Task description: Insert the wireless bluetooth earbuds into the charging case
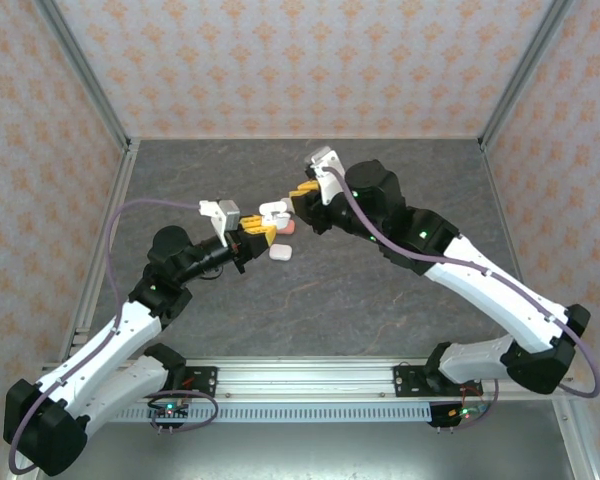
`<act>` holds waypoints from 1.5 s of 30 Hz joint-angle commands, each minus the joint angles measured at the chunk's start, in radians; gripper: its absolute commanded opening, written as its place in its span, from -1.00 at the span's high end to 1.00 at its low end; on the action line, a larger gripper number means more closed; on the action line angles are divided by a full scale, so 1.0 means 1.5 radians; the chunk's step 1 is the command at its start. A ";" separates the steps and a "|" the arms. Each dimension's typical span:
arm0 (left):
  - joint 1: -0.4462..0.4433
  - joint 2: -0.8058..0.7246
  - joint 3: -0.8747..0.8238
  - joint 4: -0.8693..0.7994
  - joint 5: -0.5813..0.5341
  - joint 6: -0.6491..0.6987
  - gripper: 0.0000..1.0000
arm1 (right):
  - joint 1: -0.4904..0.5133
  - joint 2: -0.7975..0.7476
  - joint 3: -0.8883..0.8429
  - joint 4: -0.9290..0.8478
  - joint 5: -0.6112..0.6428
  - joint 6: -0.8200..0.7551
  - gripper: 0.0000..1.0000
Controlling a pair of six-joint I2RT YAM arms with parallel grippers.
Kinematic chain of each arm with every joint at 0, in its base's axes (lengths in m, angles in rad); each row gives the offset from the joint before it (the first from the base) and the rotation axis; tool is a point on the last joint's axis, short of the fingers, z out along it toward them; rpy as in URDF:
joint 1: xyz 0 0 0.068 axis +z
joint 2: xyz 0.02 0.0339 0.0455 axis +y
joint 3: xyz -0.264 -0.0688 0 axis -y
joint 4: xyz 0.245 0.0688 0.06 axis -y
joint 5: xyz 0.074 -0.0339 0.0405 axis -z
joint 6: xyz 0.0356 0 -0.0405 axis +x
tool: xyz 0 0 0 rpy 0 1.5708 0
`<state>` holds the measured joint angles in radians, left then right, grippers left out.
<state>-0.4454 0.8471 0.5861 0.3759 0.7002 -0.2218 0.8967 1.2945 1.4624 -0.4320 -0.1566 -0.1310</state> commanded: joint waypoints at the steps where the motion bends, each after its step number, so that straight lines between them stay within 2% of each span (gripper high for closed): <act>1: -0.003 -0.002 0.017 0.042 0.015 -0.008 1.00 | 0.005 0.018 0.024 0.007 -0.004 -0.029 0.58; 27: -0.004 0.002 0.020 0.045 -0.002 -0.009 1.00 | 0.005 0.060 0.024 -0.041 -0.043 0.004 0.57; 45: -0.006 0.008 0.016 0.054 -0.004 -0.013 1.00 | 0.005 0.086 0.063 -0.092 -0.068 0.052 0.48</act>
<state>-0.4454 0.8623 0.5861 0.3832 0.6987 -0.2359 0.8978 1.4208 1.5200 -0.5343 -0.2325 -0.0792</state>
